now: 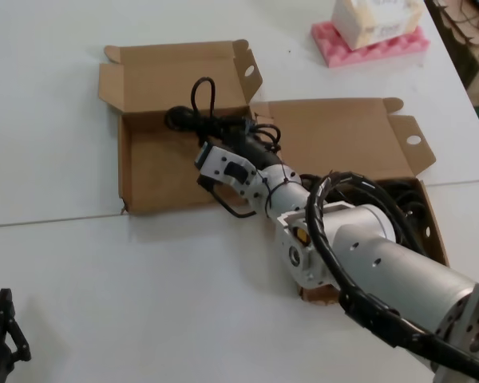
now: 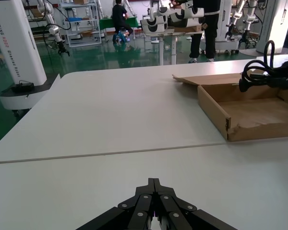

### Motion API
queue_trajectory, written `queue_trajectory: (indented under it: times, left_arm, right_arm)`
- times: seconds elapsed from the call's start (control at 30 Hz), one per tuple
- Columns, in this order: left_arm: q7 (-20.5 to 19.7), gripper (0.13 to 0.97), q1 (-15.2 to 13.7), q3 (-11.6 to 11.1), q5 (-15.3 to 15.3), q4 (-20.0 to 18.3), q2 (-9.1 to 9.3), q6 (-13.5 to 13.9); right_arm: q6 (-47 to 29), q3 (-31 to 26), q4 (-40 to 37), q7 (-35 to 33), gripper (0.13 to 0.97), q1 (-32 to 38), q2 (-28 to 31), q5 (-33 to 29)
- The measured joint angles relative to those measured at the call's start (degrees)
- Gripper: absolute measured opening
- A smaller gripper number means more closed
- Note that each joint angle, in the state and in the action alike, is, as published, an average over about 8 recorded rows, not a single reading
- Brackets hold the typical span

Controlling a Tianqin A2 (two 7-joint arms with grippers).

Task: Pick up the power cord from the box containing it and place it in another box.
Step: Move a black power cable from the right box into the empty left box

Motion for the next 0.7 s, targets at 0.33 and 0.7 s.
queue_trajectory:
  times: [0.33,0.7]
  left_arm:
    - [0.0,0.163,0.0,0.0,0.0,0.0,0.0,0.0]
    - [0.0,0.163,0.0,0.0,0.0,0.0,0.0,0.0]
  right_arm:
    - [-1.7,-0.2,2.3,0.0,0.334,-0.1,-0.2,5.8]
    - [-7.9,6.4,16.4,0.0,0.46,-2.1,7.3,18.2]
